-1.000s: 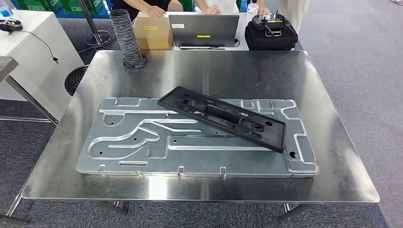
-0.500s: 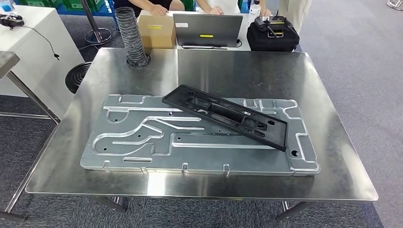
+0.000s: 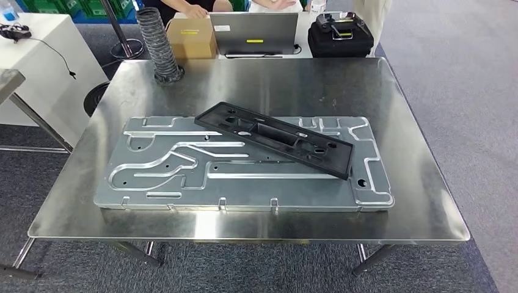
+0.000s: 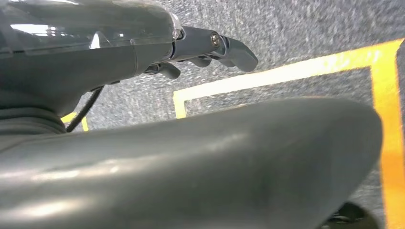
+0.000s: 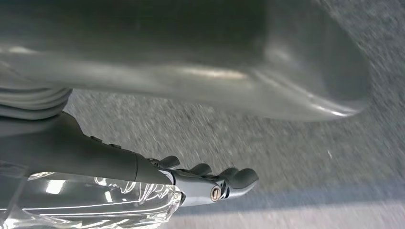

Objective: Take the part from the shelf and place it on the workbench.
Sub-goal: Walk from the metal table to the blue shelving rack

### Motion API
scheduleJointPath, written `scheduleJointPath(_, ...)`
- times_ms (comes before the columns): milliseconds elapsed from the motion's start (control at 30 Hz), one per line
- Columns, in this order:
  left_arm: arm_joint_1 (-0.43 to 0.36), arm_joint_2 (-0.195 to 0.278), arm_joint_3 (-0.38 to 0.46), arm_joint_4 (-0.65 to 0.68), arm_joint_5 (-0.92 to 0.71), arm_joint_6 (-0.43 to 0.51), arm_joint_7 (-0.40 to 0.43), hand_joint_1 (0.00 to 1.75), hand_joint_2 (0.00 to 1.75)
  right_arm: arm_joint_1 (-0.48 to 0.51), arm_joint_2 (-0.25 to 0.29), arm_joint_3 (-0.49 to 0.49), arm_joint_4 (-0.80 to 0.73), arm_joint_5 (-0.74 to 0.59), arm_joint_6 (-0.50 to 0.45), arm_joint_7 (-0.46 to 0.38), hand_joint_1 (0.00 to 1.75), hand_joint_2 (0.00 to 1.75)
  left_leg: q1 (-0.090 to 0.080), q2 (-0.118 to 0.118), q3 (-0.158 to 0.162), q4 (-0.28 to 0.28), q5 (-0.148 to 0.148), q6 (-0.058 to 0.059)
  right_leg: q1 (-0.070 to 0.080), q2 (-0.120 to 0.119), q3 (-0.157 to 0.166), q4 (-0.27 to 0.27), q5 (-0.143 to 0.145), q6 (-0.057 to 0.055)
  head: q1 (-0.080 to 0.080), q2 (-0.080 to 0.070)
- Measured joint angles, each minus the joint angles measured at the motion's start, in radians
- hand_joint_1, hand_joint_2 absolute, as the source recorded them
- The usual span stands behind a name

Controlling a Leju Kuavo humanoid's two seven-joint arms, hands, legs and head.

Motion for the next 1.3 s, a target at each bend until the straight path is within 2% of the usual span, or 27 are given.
scheduleJointPath(67,0.0,0.0,-0.005,0.0,-0.003,-0.005,0.0,0.0,0.0,-0.003,0.016,0.002,0.015,0.0,0.005,-0.001,0.0,0.0,0.0,0.0,-0.044,0.132,-0.093,-0.004,0.006,-0.001,-0.023,0.001,0.016,-0.008,0.0,0.0)
scheduleJointPath(100,0.0,0.0,-0.007,0.0,-0.004,-0.007,0.0,0.0,0.0,-0.003,0.024,0.003,0.021,0.0,0.008,-0.002,0.0,0.0,0.0,0.0,-0.057,0.187,-0.122,-0.004,0.009,-0.001,-0.035,0.002,0.025,-0.009,0.0,0.0)
scheduleJointPath(133,0.0,0.0,-0.008,0.0,-0.005,-0.01,0.0,0.0,0.0,-0.003,0.03,0.004,0.026,0.0,0.012,-0.002,0.0,0.0,0.0,0.0,-0.055,0.212,-0.133,-0.002,0.012,-0.002,-0.046,0.003,0.033,-0.01,0.0,0.0)
scheduleJointPath(167,0.0,-0.001,-0.01,0.0,-0.007,-0.014,0.001,0.0,0.0,-0.004,0.035,0.005,0.03,0.001,0.015,-0.002,0.0,0.0,-0.001,0.0,-0.03,0.192,-0.123,0.002,0.015,-0.002,-0.057,0.005,0.04,-0.01,0.0,0.0)
scheduleJointPath(267,-0.006,-0.003,-0.014,0.0,-0.012,-0.028,0.002,0.0,0.0,-0.007,0.046,0.01,0.041,0.005,0.03,0.002,0.0,0.0,-0.01,0.0,0.118,-0.023,-0.056,0.025,0.022,-0.002,-0.078,0.008,0.064,-0.005,0.0,0.0)
scheduleJointPath(300,-0.01,-0.006,-0.015,0.0,-0.013,-0.035,0.002,0.0,0.0,-0.008,0.048,0.012,0.044,0.006,0.034,0.005,0.0,0.0,-0.014,0.0,0.148,-0.076,-0.044,0.032,0.021,-0.002,-0.081,0.008,0.071,0.0,0.0,0.0)
scheduleJointPath(333,-0.013,-0.009,-0.017,0.0,-0.015,-0.042,0.005,0.0,0.0,-0.009,0.049,0.014,0.045,0.009,0.038,0.01,0.0,0.0,-0.018,0.0,0.16,-0.101,-0.038,0.038,0.019,-0.003,-0.082,0.008,0.078,0.006,0.0,0.0)
scheduleJointPath(433,-0.014,-0.026,-0.022,0.0,-0.023,-0.054,0.023,0.0,0.0,-0.009,0.05,0.022,0.048,0.021,0.046,0.023,0.0,0.0,-0.023,0.002,0.147,-0.11,-0.012,0.053,0.012,-0.003,-0.086,0.002,0.094,0.027,0.0,0.0)
scheduleJointPath(467,-0.015,-0.033,-0.024,0.001,-0.025,-0.055,0.032,0.0,0.0,-0.008,0.05,0.026,0.049,0.027,0.05,0.027,0.0,0.0,-0.022,0.004,0.139,-0.113,0.002,0.059,0.011,-0.003,-0.093,0.016,0.073,0.032,0.0,0.0)
scheduleJointPath(500,-0.015,-0.039,-0.027,0.001,-0.027,-0.056,0.044,0.0,0.0,-0.007,0.05,0.03,0.05,0.034,0.056,0.032,0.0,0.0,-0.019,0.006,0.127,-0.116,0.016,0.064,0.01,-0.002,-0.106,0.049,0.034,0.036,0.0,0.0)
scheduleJointPath(567,-0.016,-0.053,-0.031,0.001,-0.027,-0.058,0.068,0.0,0.0,-0.005,0.05,0.041,0.05,0.054,0.072,0.046,0.0,0.0,-0.018,0.008,0.098,-0.116,0.039,0.07,0.008,-0.002,-0.138,0.168,-0.077,0.044,0.0,0.0)
scheduleJointPath(600,-0.015,-0.058,-0.031,0.001,-0.026,-0.059,0.079,0.0,0.0,-0.004,0.05,0.048,0.051,0.065,0.081,0.053,0.0,0.0,-0.018,0.008,0.083,-0.114,0.05,0.07,0.007,-0.002,-0.148,0.231,-0.112,0.048,0.0,0.0)
scheduleJointPath(633,-0.015,-0.064,-0.031,0.001,-0.025,-0.06,0.089,0.0,0.0,-0.004,0.051,0.055,0.052,0.074,0.089,0.06,0.0,0.0,-0.018,0.009,0.067,-0.111,0.06,0.069,0.006,-0.002,-0.148,0.274,-0.123,0.052,0.0,0.0)
scheduleJointPath(667,-0.014,-0.07,-0.031,0.001,-0.024,-0.06,0.096,0.0,0.0,-0.003,0.052,0.062,0.054,0.081,0.096,0.065,0.0,0.0,-0.018,0.01,0.05,-0.106,0.07,0.067,0.005,-0.002,-0.131,0.284,-0.11,0.054,0.0,0.0)
scheduleJointPath(700,-0.014,-0.075,-0.031,0.001,-0.024,-0.061,0.103,0.0,0.0,-0.002,0.054,0.069,0.055,0.087,0.102,0.07,0.0,0.0,-0.018,0.01,0.033,-0.101,0.079,0.065,0.004,-0.002,-0.097,0.259,-0.084,0.054,0.0,0.0)
scheduleJointPath(767,-0.013,-0.083,-0.031,0.001,-0.025,-0.062,0.114,0.0,0.0,-0.003,0.057,0.082,0.056,0.094,0.109,0.077,0.0,0.0,-0.019,0.01,0.002,-0.085,0.093,0.058,0.004,-0.002,0.011,0.124,-0.053,0.05,0.0,0.0)
scheduleJointPath(833,-0.014,-0.087,-0.031,0.001,-0.027,-0.063,0.122,0.0,0.0,-0.005,0.062,0.092,0.058,0.097,0.113,0.082,0.0,0.0,-0.02,0.01,-0.017,-0.073,0.105,0.049,0.008,-0.001,0.087,0.007,-0.067,0.04,0.0,0.0)
scheduleJointPath(867,-0.014,-0.088,-0.032,0.001,-0.029,-0.063,0.125,0.0,0.0,-0.004,0.065,0.097,0.058,0.098,0.116,0.085,0.0,0.0,-0.02,0.01,-0.022,-0.071,0.112,0.043,0.012,-0.001,0.097,-0.017,-0.075,0.034,0.0,0.0)
scheduleJointPath(933,-0.012,-0.089,-0.033,0.001,-0.034,-0.063,0.132,0.0,0.0,0.0,0.074,0.103,0.061,0.098,0.126,0.089,0.0,0.0,-0.017,0.01,-0.025,-0.072,0.124,0.03,0.015,-0.002,0.088,-0.022,-0.064,0.019,0.0,0.0)
scheduleJointPath(967,-0.011,-0.089,-0.033,0.001,-0.035,-0.062,0.134,0.0,0.0,0.001,0.079,0.106,0.062,0.098,0.133,0.091,0.0,0.0,-0.015,0.007,-0.03,-0.065,0.112,0.024,0.013,-0.004,0.08,-0.023,-0.053,0.011,0.0,0.0)
scheduleJointPath(1000,-0.009,-0.088,-0.033,0.001,-0.035,-0.061,0.136,0.0,0.0,0.002,0.084,0.109,0.063,0.099,0.14,0.092,0.0,0.0,-0.014,0.004,-0.039,-0.047,0.086,0.018,0.012,-0.006,0.07,-0.025,-0.041,0.002,0.0,0.0)
scheduleJointPath(1100,-0.004,-0.08,-0.033,0.001,-0.034,-0.058,0.127,0.0,0.0,0.003,0.099,0.12,0.065,0.102,0.171,0.096,0.0,0.0,-0.009,0.0,-0.077,0.112,-0.064,0.006,0.012,-0.005,0.025,-0.026,-0.004,-0.01,0.0,0.0)
scheduleJointPath(1133,-0.004,-0.077,-0.033,0.001,-0.033,-0.057,0.12,0.0,0.0,0.003,0.103,0.123,0.066,0.104,0.184,0.098,0.0,0.0,-0.008,-0.001,-0.082,0.168,-0.092,0.004,0.013,-0.002,0.007,-0.025,0.009,-0.009,0.0,0.0)
scheduleJointPath(1167,-0.004,-0.074,-0.033,0.001,-0.032,-0.058,0.111,0.0,0.0,0.002,0.108,0.126,0.068,0.106,0.195,0.1,0.0,0.0,-0.008,-0.001,-0.074,0.198,-0.092,0.004,0.013,0.001,-0.011,-0.023,0.022,-0.008,0.0,0.0)
scheduleJointPath(1200,-0.005,-0.07,-0.033,0.001,-0.03,-0.058,0.102,0.0,0.0,0.001,0.112,0.13,0.069,0.108,0.204,0.102,0.0,0.0,-0.008,-0.001,-0.052,0.198,-0.069,0.006,0.013,0.007,-0.03,-0.02,0.034,-0.005,0.0,0.0)
scheduleJointPath(1233,-0.005,-0.066,-0.033,0.001,-0.029,-0.059,0.093,0.0,0.0,-0.001,0.118,0.132,0.07,0.109,0.21,0.103,0.0,0.0,-0.008,-0.005,-0.014,0.166,-0.039,0.009,0.014,0.013,-0.048,-0.017,0.046,-0.003,0.0,0.0)
scheduleJointPath(1300,-0.007,-0.055,-0.033,0.0,-0.028,-0.059,0.077,0.0,0.0,-0.008,0.131,0.138,0.074,0.11,0.218,0.103,0.0,0.0,-0.01,-0.042,0.099,0.026,-0.014,0.023,0.015,0.03,-0.077,-0.009,0.069,0.004,0.0,0.0)
